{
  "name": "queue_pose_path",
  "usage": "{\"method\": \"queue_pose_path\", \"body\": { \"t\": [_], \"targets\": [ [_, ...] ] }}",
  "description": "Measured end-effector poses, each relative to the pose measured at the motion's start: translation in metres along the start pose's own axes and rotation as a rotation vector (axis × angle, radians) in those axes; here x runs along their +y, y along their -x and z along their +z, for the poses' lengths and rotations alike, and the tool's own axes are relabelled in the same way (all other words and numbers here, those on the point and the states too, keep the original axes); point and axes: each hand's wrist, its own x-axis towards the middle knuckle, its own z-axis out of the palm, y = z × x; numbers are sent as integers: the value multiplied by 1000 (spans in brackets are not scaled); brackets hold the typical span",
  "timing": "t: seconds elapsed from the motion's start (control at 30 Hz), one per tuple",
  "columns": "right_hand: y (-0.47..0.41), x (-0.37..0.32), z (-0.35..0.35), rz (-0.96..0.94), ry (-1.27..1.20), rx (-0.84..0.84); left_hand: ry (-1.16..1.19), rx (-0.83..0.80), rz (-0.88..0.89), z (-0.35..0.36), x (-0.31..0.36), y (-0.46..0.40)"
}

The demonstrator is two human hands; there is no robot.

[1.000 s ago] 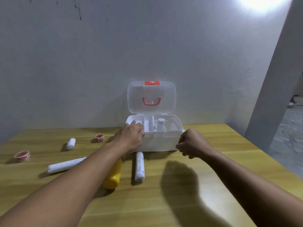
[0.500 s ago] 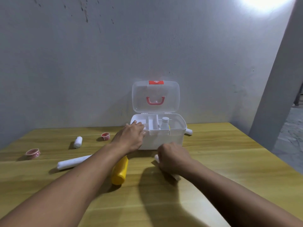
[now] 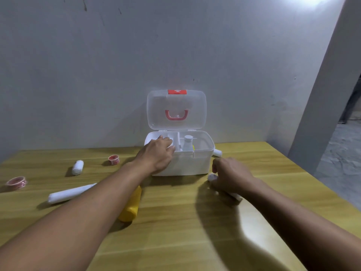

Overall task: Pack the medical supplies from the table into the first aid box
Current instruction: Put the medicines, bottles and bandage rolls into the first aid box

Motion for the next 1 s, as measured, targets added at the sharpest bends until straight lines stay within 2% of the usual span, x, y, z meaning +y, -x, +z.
{"method": "queue_pose_path", "body": {
  "t": [0.1,0.27,0.5,0.63,0.7,0.8,0.9,1.0],
  "targets": [
    [14,-34,-3,-101,-60,112,41,31,-29,-11,-5,-4],
    [26,-111,10,-234,-489,-20,76,-39,-39,-30,-16,-6],
    [13,-173,11,6,-531,-171,200,-150,-96,-38,-26,-1],
    [7,-163,0,95,-668,-342,202,-158,-101,-32,-31,-1],
    [7,-148,-3,109,-650,-393,191,-122,-91,-30,-33,-1],
    [9,-118,-11,140,-561,-429,127,-53,-72,-26,-31,0],
    [14,-88,-22,114,-442,-432,13,-76,-75,-17,-31,-1],
    [20,-60,-36,125,-481,-455,-84,-55,-11,-5,-30,-5]
  ]
}}
